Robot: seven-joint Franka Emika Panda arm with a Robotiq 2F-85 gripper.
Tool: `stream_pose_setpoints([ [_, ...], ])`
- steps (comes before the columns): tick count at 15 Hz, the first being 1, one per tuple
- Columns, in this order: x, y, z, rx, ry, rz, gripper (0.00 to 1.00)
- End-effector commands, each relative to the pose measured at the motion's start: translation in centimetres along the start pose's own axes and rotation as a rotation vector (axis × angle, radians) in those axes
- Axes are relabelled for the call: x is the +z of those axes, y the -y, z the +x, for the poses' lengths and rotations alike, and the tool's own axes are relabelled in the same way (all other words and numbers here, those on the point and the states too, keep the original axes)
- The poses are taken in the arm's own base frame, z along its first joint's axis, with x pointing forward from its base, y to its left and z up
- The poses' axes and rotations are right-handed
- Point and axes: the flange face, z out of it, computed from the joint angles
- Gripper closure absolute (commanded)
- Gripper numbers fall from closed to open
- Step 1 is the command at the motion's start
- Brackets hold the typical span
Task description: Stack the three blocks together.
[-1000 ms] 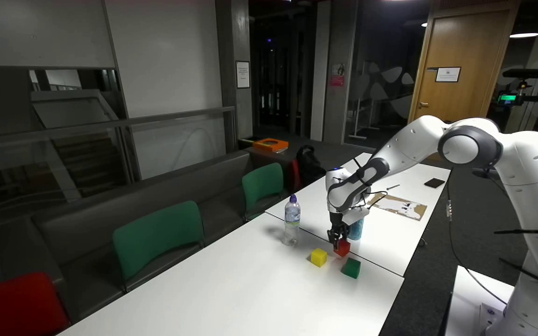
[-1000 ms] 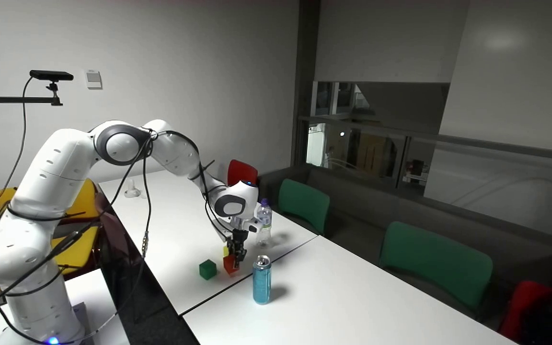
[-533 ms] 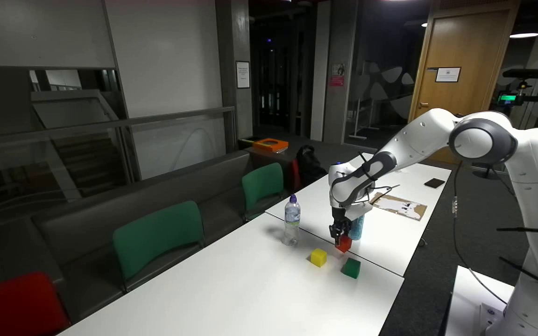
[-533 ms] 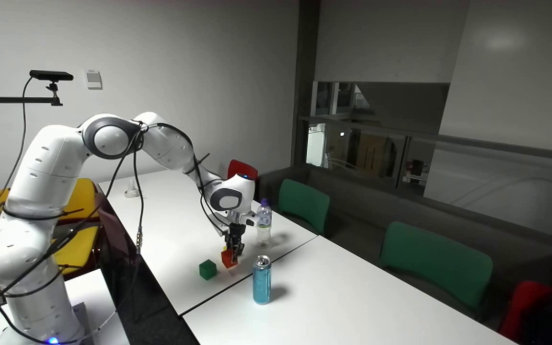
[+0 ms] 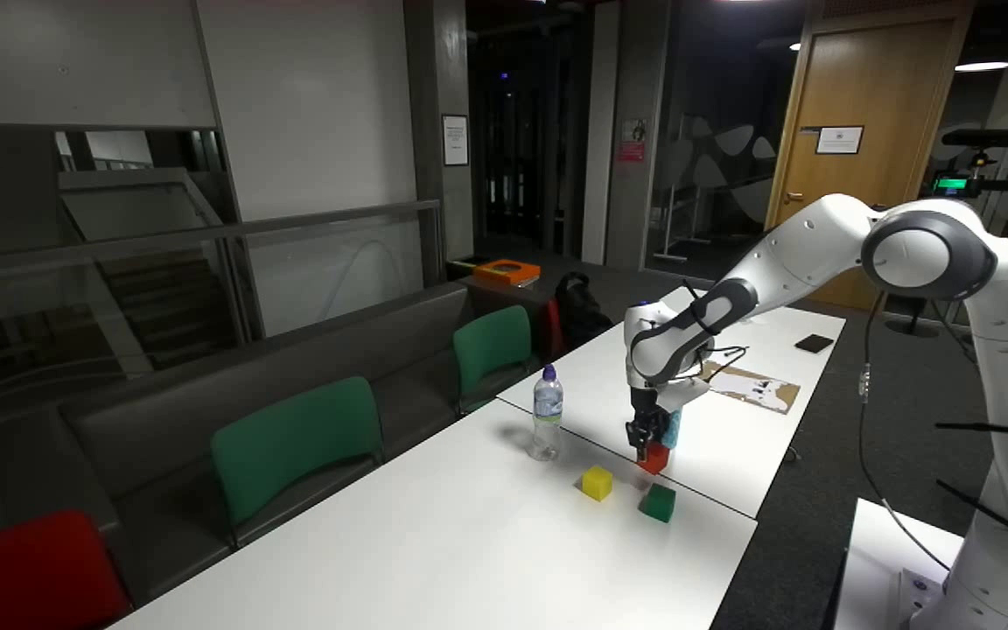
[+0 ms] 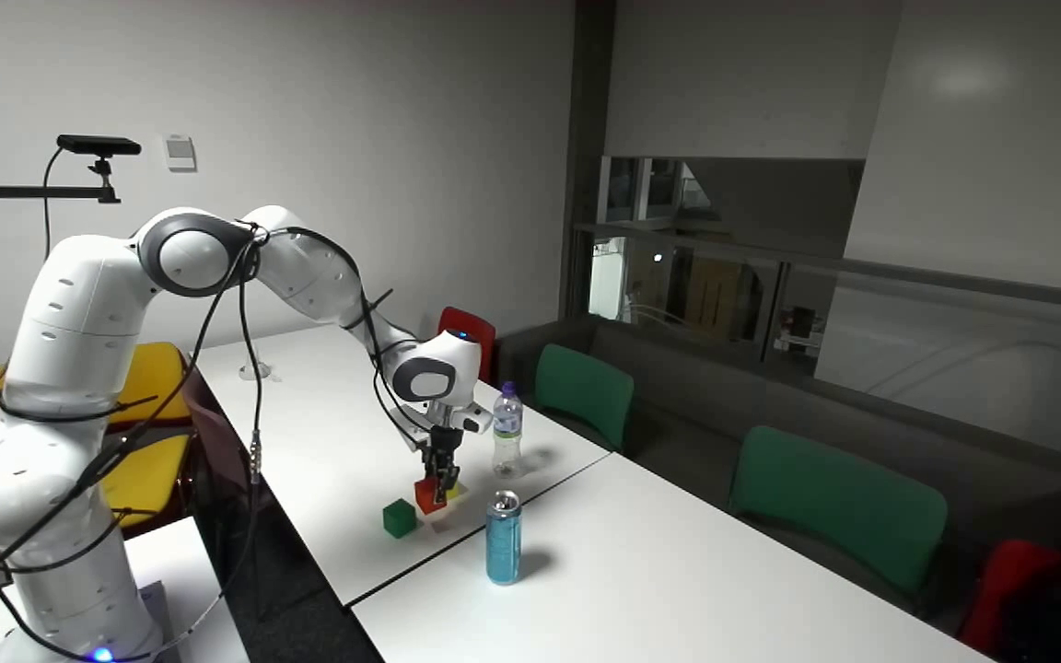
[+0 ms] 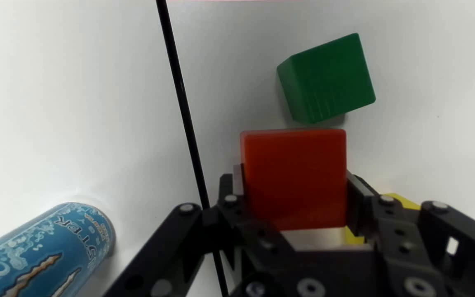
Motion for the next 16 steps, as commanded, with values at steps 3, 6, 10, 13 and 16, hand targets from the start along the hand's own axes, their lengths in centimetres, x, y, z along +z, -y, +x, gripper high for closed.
stream_pose_setpoints([
  [3,-1.9,0.5,-2.7,-0.043,-0.001,0.006,0.69],
  [6,-2.3,0.9,-3.1,-0.081,0.002,0.0,0.69],
  [10,-2.6,1.7,-3.3,-0.153,0.016,-0.006,0.69],
  [13,-2.5,2.4,-3.3,-0.209,0.036,-0.013,0.69],
  [16,-2.0,3.0,-3.6,-0.268,0.073,-0.035,0.69],
])
